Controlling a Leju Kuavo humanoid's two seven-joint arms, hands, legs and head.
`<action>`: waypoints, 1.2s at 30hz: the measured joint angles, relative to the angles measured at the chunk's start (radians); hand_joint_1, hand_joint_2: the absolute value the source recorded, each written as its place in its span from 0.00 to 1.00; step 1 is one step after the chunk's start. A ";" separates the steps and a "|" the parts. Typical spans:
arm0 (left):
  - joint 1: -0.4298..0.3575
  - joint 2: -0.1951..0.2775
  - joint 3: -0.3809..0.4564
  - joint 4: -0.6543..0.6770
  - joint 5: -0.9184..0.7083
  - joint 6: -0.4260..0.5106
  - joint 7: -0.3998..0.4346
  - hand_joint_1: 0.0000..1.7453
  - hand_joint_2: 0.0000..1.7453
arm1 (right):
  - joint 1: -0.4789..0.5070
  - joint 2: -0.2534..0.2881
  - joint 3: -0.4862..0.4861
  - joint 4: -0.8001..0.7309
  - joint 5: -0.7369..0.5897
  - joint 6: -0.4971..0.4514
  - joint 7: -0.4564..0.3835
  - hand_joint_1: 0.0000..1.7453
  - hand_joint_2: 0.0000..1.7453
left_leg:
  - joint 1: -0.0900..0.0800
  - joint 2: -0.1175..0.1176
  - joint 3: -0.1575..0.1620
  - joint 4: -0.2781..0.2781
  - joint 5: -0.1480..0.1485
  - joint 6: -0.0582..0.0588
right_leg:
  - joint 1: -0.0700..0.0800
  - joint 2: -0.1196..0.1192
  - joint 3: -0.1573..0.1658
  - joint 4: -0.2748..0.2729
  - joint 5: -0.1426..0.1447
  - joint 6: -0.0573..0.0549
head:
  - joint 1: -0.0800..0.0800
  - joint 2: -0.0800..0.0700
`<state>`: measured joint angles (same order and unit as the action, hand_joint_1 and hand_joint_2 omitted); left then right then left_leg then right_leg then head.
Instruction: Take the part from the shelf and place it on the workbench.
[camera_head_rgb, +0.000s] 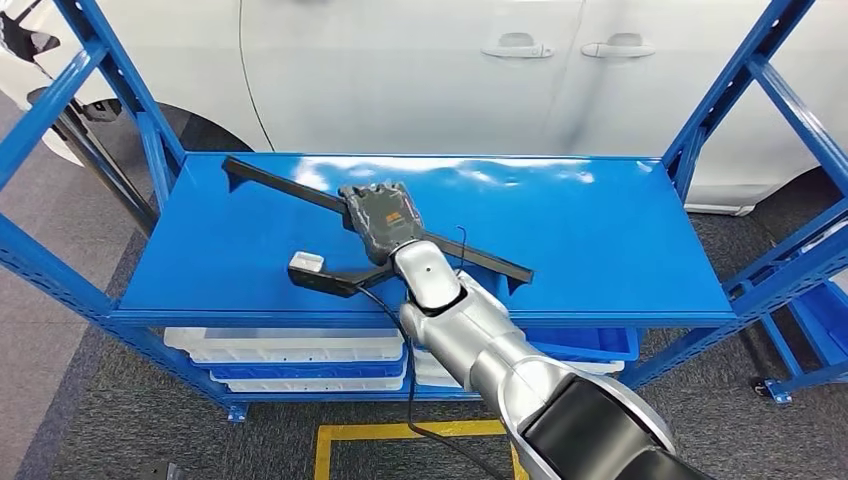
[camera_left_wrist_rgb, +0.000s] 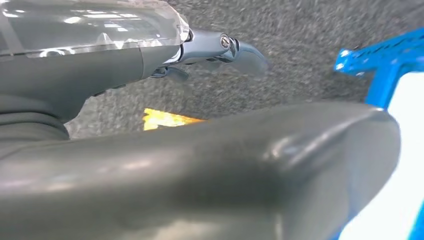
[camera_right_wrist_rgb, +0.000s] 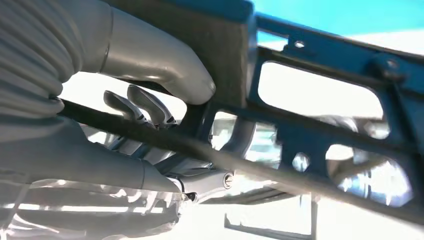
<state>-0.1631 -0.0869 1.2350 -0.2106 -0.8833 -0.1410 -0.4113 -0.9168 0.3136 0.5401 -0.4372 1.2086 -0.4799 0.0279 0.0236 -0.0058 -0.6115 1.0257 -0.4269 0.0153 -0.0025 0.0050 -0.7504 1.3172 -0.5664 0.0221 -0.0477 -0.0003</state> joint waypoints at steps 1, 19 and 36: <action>0.000 0.000 0.000 0.000 0.004 0.000 -0.008 0.00 0.00 | 0.006 -0.001 -0.036 -0.036 -0.055 0.001 -0.046 1.00 1.00 | 0.000 0.000 0.001 0.000 0.000 0.000 | 0.000 0.000 0.003 -0.013 0.019 -0.002 | 0.000 0.000; -0.010 0.006 -0.004 0.000 0.031 0.004 -0.013 0.00 0.00 | 0.365 -0.102 -0.336 -1.078 -1.312 0.617 -0.517 1.00 1.00 | 0.002 0.001 -0.041 0.106 -0.029 -0.048 | 0.001 -0.003 0.152 -0.308 0.129 -0.039 | 0.000 0.000; 0.018 0.016 -0.002 0.000 0.046 -0.005 -0.032 0.00 0.00 | 0.658 -0.232 -0.189 -1.502 -1.484 0.808 -0.584 1.00 1.00 | -0.004 0.000 -0.009 0.005 0.012 -0.009 | 0.002 -0.001 0.197 -0.280 0.074 -0.008 | 0.000 0.000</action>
<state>-0.1448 -0.0707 1.2329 -0.2102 -0.8371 -0.1463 -0.4437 -0.2590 0.0819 0.3508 -1.9392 -0.2757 0.3284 -0.5561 0.0198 -0.0054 -0.6207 1.0308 -0.4144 0.0060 -0.0010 0.0035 -0.5529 1.0368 -0.4922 0.0142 -0.0478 -0.0001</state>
